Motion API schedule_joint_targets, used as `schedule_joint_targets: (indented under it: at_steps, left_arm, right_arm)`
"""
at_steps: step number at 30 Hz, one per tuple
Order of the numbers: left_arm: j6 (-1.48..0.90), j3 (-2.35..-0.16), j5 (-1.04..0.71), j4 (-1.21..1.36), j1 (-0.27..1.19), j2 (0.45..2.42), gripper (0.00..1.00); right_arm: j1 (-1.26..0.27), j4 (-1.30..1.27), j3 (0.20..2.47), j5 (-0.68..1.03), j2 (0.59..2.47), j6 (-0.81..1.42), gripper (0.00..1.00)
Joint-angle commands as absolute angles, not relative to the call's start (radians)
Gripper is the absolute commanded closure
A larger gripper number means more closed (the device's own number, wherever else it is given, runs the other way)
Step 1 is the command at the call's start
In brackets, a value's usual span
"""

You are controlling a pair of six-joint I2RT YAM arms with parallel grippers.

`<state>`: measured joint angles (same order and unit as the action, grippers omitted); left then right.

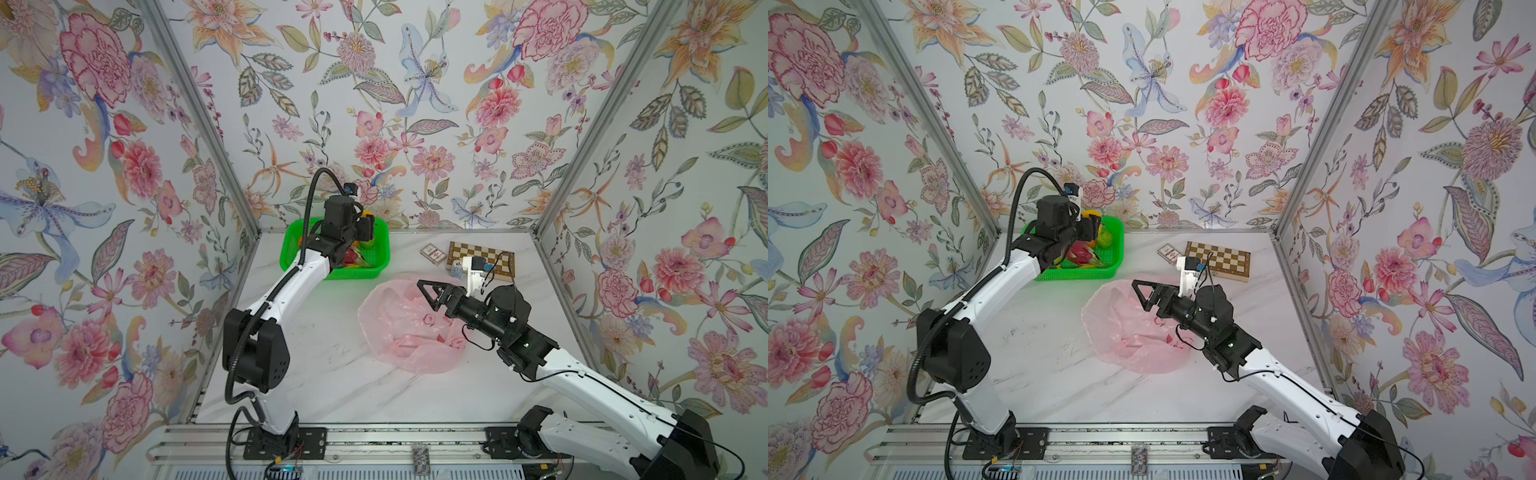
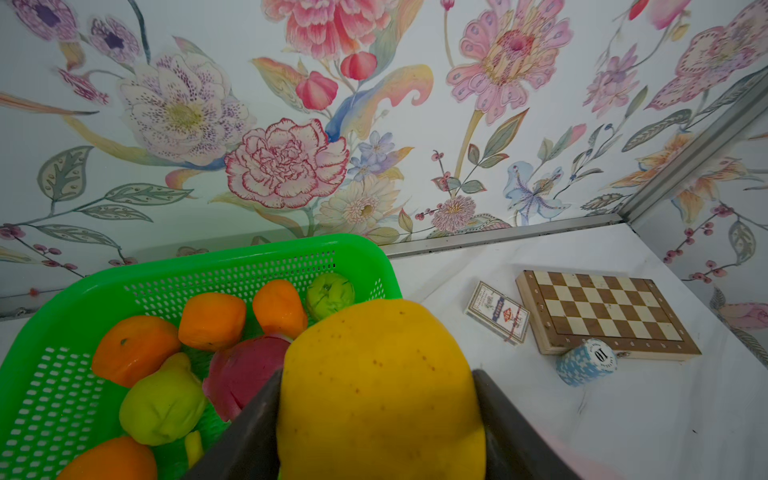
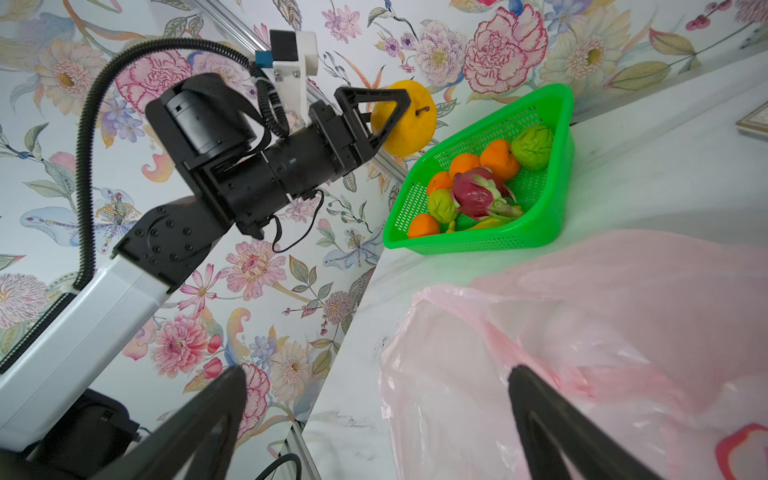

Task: Untie the knot of the plastic bag and take out the fruit
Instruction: 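Carry the yellow pear with the left gripper to the basket while the right withdraws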

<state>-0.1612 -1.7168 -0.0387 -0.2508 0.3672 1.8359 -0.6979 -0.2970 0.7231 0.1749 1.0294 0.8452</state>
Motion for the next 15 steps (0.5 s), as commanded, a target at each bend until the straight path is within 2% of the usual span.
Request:
schedule_joint_targets:
  at_steps: [1,11,15]
  left_arm:
    - [-0.196,-1.856,-0.005,-0.449,0.349,1.947,0.72]
    - [-0.183,-2.233,-0.021,-0.593,0.346,2.292,0.72]
    - [-0.186,-2.320,-0.055,-0.617,0.342,2.400,0.72]
  right_arm:
    - [-0.689,-0.241,0.738,0.183,1.043,0.830,0.01]
    - [-0.689,-0.157,0.802,0.178,1.094,0.841,0.01]
    - [-0.695,-0.145,0.814,0.164,1.108,0.849,0.01]
